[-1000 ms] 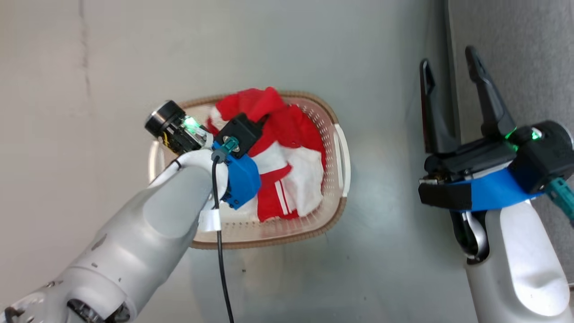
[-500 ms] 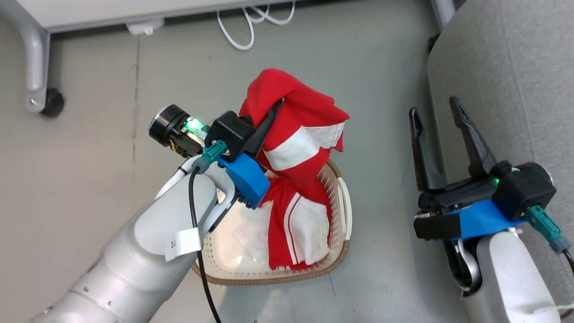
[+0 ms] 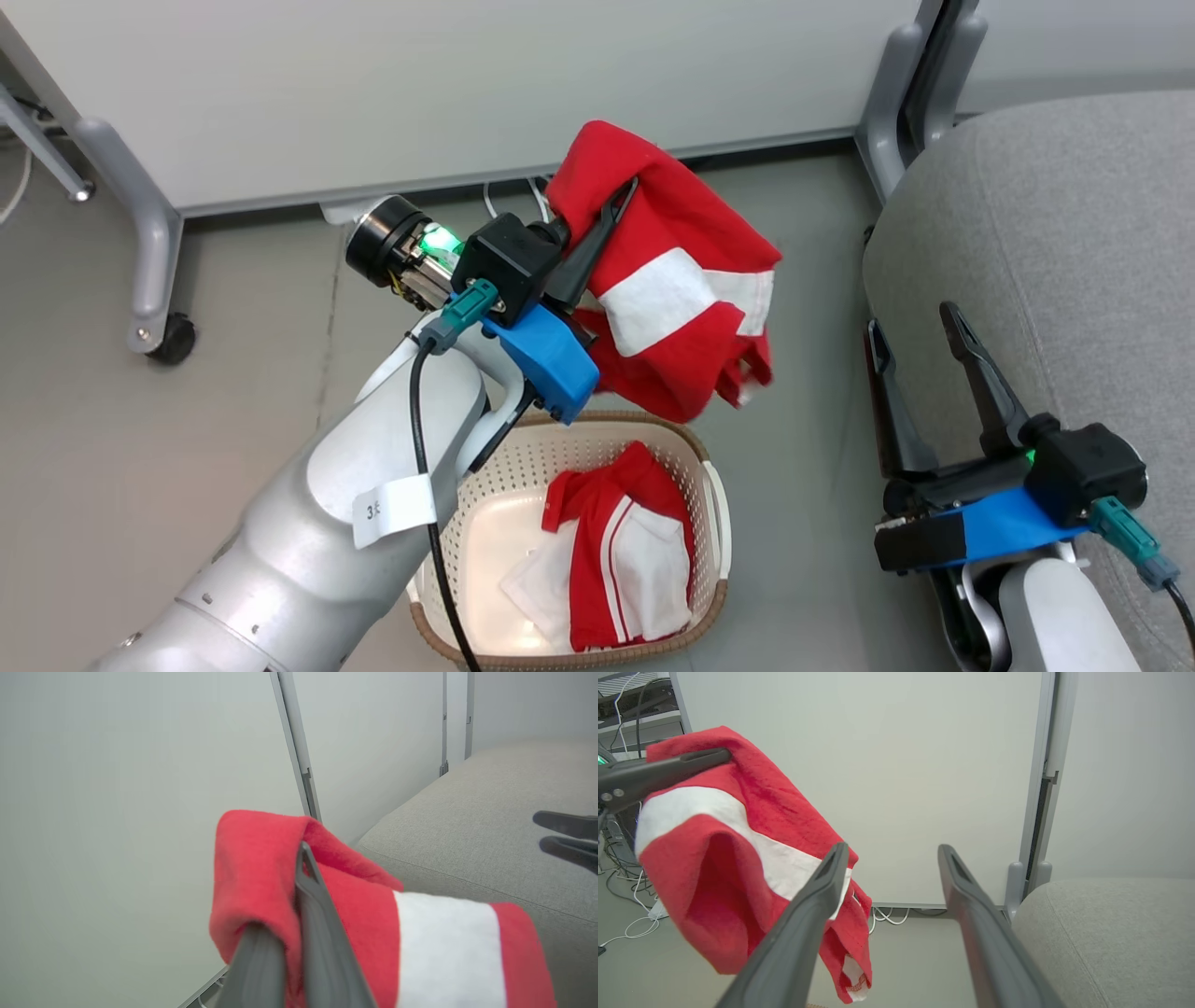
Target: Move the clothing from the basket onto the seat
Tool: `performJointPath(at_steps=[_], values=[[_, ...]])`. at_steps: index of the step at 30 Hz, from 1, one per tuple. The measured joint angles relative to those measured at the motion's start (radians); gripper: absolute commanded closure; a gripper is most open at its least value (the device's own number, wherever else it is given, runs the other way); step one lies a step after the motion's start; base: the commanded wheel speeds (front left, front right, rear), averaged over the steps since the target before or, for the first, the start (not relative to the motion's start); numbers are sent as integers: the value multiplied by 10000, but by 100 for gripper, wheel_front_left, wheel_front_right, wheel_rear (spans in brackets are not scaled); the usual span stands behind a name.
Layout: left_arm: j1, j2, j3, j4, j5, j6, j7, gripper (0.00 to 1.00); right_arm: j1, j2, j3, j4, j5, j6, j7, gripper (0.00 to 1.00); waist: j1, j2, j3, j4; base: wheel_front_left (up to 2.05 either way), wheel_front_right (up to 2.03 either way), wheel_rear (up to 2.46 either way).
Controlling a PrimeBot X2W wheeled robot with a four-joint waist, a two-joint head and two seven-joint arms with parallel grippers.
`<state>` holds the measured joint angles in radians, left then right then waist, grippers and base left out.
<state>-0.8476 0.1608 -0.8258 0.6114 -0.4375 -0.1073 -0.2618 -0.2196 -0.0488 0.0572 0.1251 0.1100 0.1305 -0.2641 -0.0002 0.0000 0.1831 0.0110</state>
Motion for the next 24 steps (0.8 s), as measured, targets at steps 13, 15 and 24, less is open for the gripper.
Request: performJointPath(at_steps=[13, 15, 24], values=[[27, -63, 27, -17, 52, -77, 0, 100, 426, 0, -123, -54, 44, 2, 0, 0, 1, 0, -692, 145, 0, 0, 0], [28, -52, 46, -19, 63, -81, 0, 100, 422, 0, -86, -100, 59, 0, 0, 0, 1, 0, -682, 149, 0, 0, 0], [-2, -44, 125, -36, 165, -82, 0, 100, -408, 2, 1043, -357, 56, 2, 0, 0, 2, 0, -473, 145, 0, 0, 0]])
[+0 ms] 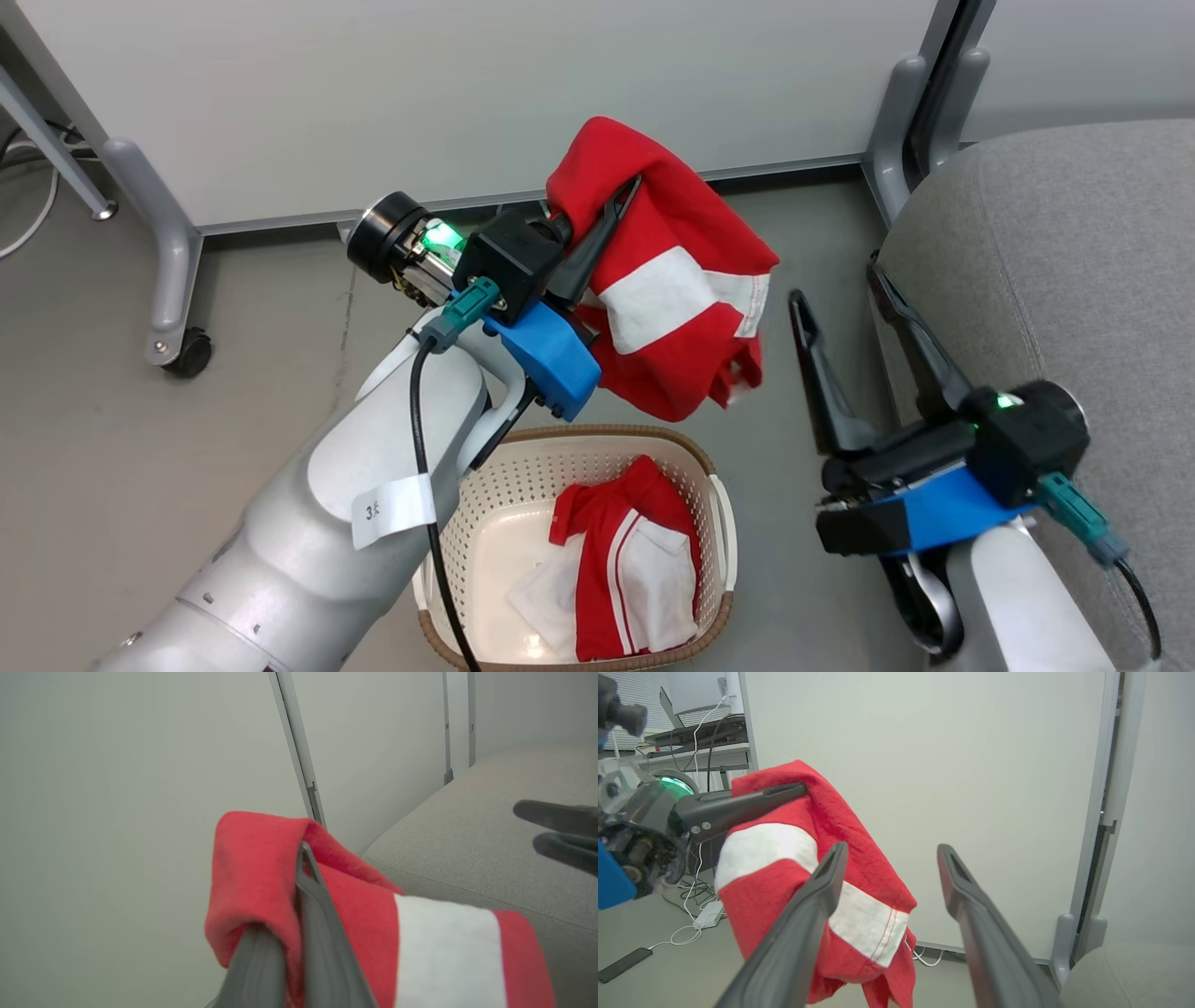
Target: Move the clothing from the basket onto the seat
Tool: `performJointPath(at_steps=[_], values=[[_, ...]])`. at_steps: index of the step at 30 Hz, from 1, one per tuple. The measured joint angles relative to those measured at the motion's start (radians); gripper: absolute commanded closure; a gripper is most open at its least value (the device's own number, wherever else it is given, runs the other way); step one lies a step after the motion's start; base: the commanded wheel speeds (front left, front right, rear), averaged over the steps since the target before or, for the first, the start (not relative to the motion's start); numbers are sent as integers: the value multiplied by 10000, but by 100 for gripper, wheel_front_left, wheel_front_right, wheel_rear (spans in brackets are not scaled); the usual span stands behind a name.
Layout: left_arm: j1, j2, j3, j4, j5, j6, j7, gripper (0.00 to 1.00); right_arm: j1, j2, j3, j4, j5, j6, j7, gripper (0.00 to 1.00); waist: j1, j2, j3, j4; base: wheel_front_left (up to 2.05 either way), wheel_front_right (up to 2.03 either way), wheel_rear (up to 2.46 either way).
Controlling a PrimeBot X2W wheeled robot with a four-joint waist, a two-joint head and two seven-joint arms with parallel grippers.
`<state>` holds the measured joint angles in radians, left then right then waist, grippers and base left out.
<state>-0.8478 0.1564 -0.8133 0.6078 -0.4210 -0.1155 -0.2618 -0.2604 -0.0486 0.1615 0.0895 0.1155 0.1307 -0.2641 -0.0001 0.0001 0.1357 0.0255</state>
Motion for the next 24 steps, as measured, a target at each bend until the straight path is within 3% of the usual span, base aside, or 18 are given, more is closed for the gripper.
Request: performJointPath(at_steps=[11, 24], values=[[-198, -234, 50, -107, 77, -44, 0, 100, -1443, 0, 1789, 573, 272, 0, 0, 0, 0, 0, 263, 215, 0, 0, 0], [-497, -451, 117, -435, 240, -82, 0, 100, -2866, -4, 2228, 2895, -140, 0, -2, 0, 1, 0, 655, 575, 0, 0, 0]])
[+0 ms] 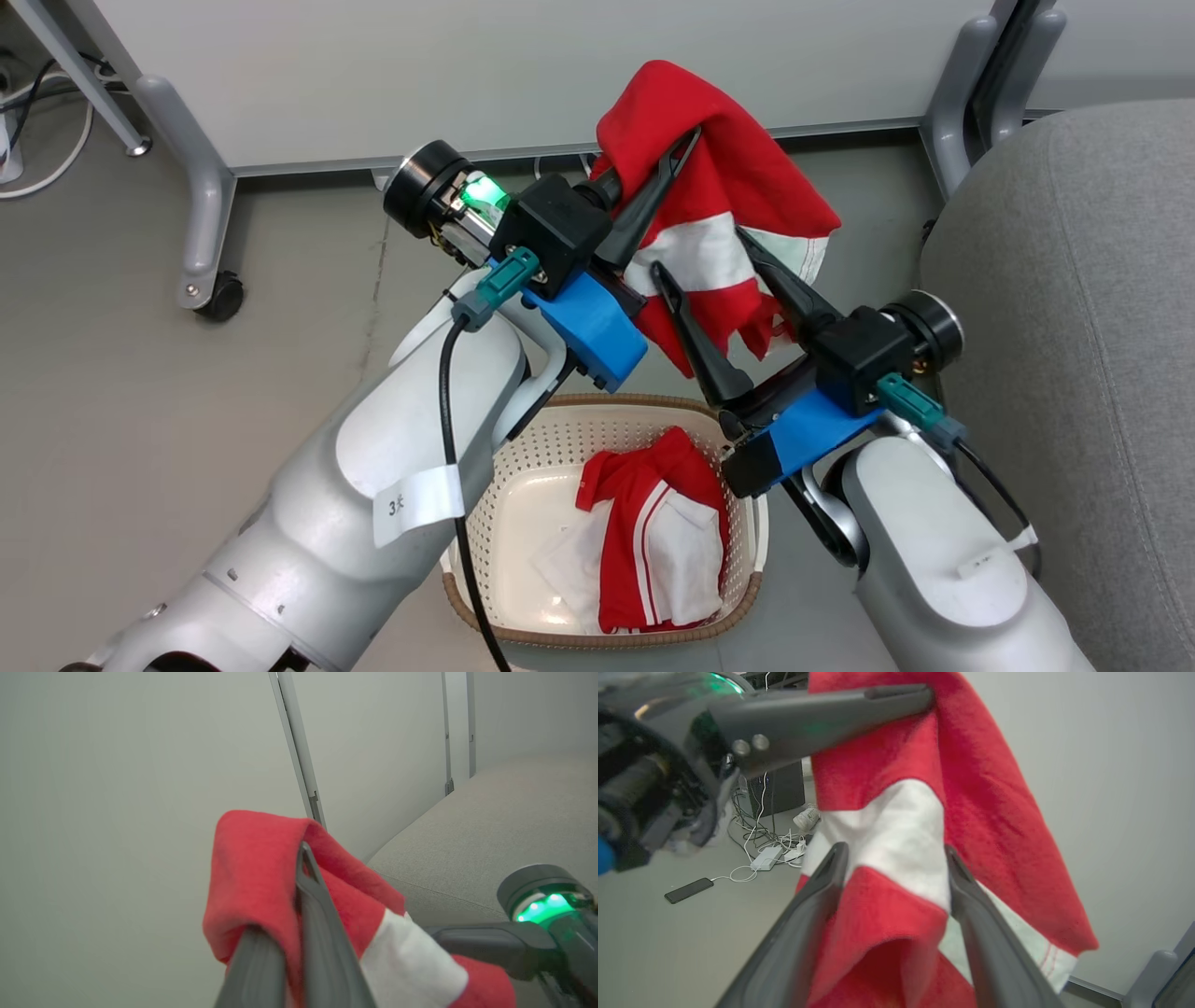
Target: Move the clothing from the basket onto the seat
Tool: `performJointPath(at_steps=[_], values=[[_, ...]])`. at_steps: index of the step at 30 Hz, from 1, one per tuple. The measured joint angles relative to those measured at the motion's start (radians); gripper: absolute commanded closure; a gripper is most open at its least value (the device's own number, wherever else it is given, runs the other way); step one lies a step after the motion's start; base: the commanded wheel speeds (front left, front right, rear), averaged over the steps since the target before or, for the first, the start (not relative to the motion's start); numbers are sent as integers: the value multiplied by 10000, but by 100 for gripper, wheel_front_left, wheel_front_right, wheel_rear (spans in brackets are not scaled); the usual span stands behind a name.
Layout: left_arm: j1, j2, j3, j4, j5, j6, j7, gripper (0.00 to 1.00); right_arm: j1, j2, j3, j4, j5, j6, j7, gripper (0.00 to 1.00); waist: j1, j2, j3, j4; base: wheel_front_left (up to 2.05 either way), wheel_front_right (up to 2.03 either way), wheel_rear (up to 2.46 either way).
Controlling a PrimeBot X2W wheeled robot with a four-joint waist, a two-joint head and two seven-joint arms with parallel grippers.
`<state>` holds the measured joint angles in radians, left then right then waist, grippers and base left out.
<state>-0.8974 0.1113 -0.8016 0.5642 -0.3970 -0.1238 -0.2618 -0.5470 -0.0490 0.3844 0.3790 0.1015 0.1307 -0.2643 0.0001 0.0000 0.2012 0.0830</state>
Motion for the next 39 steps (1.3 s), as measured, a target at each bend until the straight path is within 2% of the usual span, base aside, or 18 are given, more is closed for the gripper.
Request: performJointPath(at_steps=[2, 3, 4, 10, 23, 25, 39], values=[[-6, -27, 10, -27, 12, -2, 0, 100, -179, 2, 111, 370, 56, 0, 0, 0, 0, 0, 35, 29, 0, 0, 0], [-6, -35, 12, -33, 12, -2, 0, 100, -257, 4, 142, 546, 109, 0, 0, 65, 0, 0, 49, 39, 0, 0, 0], [-6, -42, 13, -38, 15, -2, 0, 100, -343, -2, 203, 740, 173, 0, 2, 100, 0, 0, 57, 48, 0, 0, 0], [-6, -84, 61, -56, 42, -6, 0, 100, -653, 2, 301, 974, 487, 0, 0, 100, 0, 0, 49, 50, 0, 0, 0], [27, -115, 105, 115, 73, -54, -2, 100, -632, 0, 230, 851, 374, 0, 0, 100, 0, 0, -13, -11, 0, 0, 0], [53, -119, 123, 211, 0, -56, -10, 0, -627, 0, 238, 811, 378, 0, 2, 100, 0, 0, -25, -15, 0, 0, 0], [100, -92, 219, 222, 94, -58, -10, 0, -550, 0, 38, 426, 420, 0, 2, 100, -1, 0, 51, -111, 0, 0, 0]])
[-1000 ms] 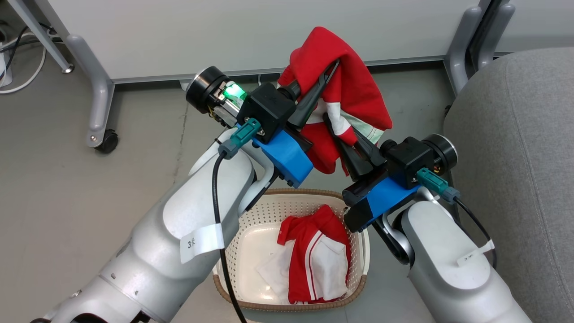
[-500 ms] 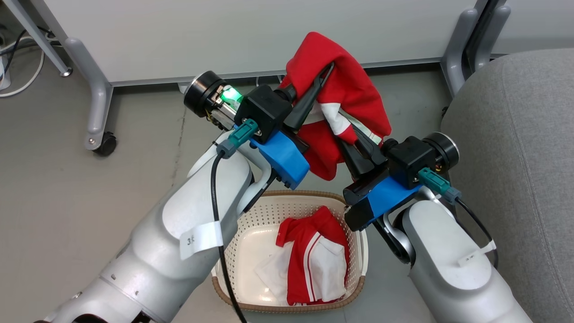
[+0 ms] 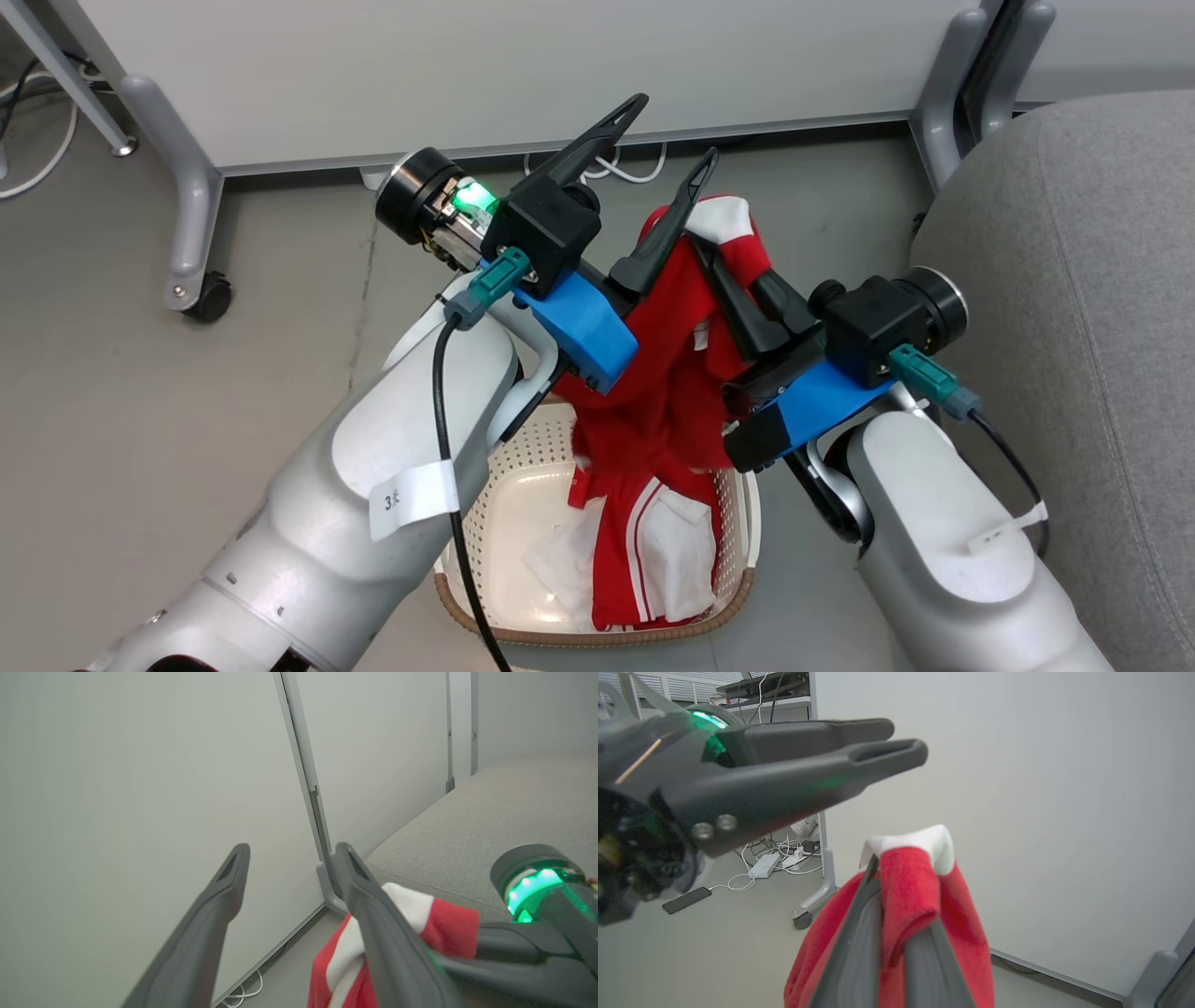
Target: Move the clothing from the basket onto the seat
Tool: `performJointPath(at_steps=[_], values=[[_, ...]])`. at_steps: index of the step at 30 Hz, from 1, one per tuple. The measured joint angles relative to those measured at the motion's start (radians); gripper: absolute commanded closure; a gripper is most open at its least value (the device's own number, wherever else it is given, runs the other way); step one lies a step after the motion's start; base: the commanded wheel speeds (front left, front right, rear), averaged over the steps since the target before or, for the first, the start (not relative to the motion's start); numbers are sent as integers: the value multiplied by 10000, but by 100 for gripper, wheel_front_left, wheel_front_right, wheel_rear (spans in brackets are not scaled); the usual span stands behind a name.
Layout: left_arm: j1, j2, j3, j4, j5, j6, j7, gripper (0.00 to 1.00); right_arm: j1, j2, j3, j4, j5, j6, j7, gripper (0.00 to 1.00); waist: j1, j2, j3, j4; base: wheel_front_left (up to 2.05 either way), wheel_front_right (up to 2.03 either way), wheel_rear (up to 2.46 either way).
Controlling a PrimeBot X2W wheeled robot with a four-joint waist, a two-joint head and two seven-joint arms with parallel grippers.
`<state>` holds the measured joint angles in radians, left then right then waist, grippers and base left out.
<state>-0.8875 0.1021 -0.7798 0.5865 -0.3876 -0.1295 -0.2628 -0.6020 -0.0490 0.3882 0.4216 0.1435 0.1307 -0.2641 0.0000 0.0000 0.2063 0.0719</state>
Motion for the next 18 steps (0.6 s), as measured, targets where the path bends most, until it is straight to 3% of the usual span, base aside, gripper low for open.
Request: performJointPath(at_steps=[9, 18], values=[[51, 169, 63, -63, 38, -2, 0, 0, 250, 2, -792, -366, -21, 0, 0, 100, 0, 0, 284, -429, 0, 0, 0], [98, 334, -219, -190, 105, -2, 0, 0, 699, -4, -1906, -1313, -384, 0, 0, 100, 1, 0, 691, -1427, 0, 0, 0]])
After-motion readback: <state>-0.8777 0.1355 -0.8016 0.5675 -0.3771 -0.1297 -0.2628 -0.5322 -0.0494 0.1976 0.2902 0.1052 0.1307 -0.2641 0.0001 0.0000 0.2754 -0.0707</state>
